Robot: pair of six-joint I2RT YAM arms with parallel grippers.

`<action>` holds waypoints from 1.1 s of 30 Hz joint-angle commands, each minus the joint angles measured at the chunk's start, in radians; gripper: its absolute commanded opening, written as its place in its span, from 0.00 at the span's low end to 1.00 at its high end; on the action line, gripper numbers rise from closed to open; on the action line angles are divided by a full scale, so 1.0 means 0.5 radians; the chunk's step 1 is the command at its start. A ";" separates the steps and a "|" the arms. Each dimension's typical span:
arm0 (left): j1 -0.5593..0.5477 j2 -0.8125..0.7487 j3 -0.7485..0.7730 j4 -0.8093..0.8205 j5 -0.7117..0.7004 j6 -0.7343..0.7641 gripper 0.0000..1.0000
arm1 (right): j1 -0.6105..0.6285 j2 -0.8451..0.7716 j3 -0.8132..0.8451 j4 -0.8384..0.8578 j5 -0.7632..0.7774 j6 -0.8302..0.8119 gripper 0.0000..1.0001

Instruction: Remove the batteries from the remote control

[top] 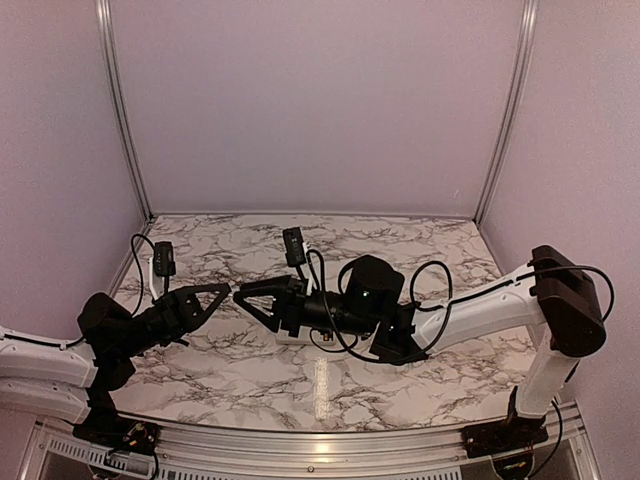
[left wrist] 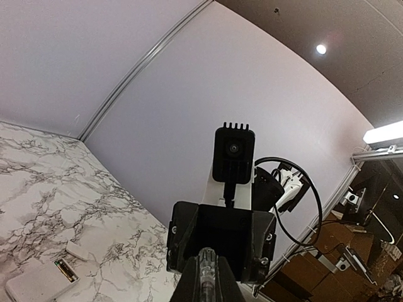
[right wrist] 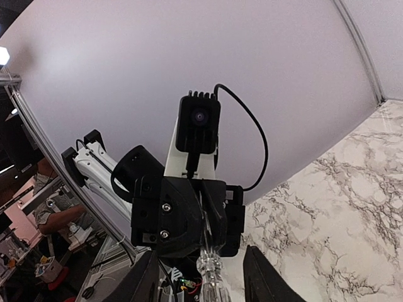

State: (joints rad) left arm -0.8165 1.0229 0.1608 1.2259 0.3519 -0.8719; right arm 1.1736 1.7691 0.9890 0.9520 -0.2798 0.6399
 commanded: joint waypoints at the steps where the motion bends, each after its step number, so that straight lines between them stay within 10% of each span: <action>1: -0.007 -0.071 -0.021 -0.035 -0.044 0.049 0.00 | 0.024 0.011 0.078 -0.148 0.104 -0.043 0.44; 33: -0.008 -0.185 -0.035 -0.153 -0.108 0.094 0.00 | 0.043 0.030 0.148 -0.213 0.023 -0.088 0.29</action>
State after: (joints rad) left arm -0.8177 0.9516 0.1593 1.1618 0.3130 -0.8307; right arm 1.1866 1.7710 1.0321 0.8436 -0.2531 0.6003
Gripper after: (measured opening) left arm 0.061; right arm 0.303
